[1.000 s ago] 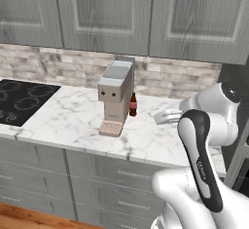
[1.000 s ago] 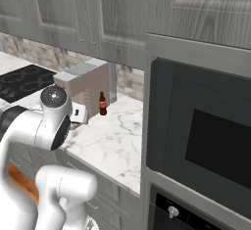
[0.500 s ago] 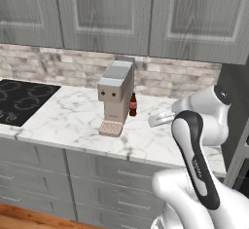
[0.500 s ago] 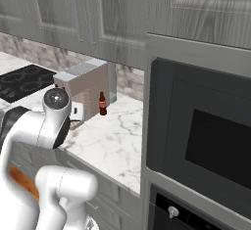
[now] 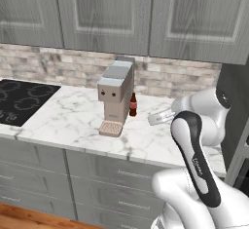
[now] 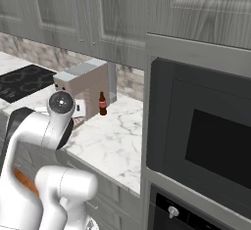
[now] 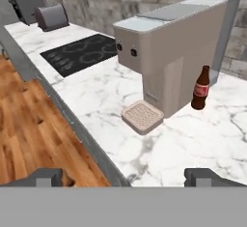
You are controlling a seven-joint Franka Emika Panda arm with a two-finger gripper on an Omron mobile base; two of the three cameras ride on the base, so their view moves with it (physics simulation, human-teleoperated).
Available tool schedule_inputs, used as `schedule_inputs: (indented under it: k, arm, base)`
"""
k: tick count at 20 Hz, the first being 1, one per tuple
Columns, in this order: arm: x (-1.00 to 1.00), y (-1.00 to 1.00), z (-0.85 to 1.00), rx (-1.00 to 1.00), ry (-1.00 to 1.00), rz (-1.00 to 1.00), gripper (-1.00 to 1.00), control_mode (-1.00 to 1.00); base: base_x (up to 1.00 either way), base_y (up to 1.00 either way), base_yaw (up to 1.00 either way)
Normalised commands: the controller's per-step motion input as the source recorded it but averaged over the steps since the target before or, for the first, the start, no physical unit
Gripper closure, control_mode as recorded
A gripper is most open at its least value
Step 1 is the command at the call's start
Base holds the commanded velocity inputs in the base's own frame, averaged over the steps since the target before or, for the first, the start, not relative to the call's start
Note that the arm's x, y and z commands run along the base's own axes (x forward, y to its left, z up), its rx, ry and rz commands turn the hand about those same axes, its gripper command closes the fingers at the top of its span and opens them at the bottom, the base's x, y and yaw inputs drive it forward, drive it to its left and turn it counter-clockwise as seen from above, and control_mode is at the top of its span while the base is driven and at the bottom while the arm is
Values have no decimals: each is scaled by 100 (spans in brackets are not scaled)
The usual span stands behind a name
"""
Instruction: Move the drinks to the dining counter.
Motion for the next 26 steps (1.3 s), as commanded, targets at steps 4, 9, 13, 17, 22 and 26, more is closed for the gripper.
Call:
schedule_inputs:
  k: [4,9,13,17,22,26]
  arm:
    - [13,3,-3,1,-8,4,-100,-100]
    - [10,11,-8,6,-14,7,-100,-100]
    - [19,16,-11,6,-12,8,-100,-100]
    - [19,21,-12,7,-13,8,-100,-100]
    - [20,14,-14,5,-16,6,-100,-100]
    - [24,0,-6,4,-16,5,-100,-100]
  base:
    - [0,0,0]
    - [0,0,0]
    - [0,0,0]
    - [0,0,0]
    - [0,0,0]
    - [0,0,0]
